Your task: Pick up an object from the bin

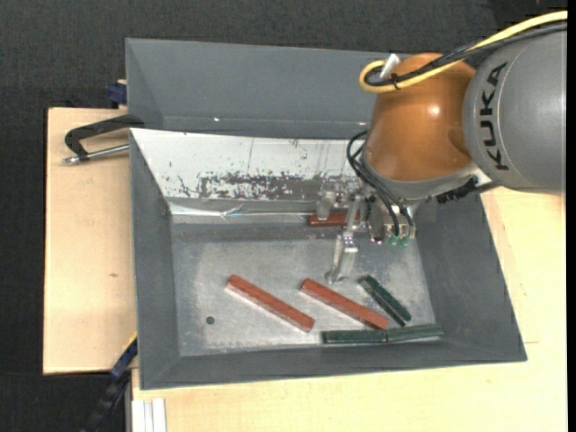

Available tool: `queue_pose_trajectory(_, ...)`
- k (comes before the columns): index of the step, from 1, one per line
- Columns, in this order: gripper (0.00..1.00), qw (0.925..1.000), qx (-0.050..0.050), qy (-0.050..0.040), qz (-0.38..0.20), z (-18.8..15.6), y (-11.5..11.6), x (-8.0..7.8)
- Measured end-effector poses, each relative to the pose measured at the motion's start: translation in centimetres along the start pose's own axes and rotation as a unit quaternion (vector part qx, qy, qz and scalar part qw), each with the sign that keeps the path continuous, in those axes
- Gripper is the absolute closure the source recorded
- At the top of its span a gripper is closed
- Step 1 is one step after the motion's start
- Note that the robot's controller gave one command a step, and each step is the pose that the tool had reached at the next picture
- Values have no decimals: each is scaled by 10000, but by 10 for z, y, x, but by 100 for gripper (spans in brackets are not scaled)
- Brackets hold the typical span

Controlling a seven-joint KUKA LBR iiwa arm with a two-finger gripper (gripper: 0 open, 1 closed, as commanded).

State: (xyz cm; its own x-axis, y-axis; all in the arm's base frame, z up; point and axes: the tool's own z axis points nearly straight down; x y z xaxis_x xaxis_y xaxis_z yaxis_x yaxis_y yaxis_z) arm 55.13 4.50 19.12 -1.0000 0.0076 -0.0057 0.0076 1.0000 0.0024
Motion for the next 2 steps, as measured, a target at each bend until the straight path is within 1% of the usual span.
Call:
queue_pose_trajectory(1, 0, 9993, 10, -3, -363, 65, -9, -13)
queue_pose_trajectory(2, 0, 9957, 2, 23, -926, 100, -45, 25)
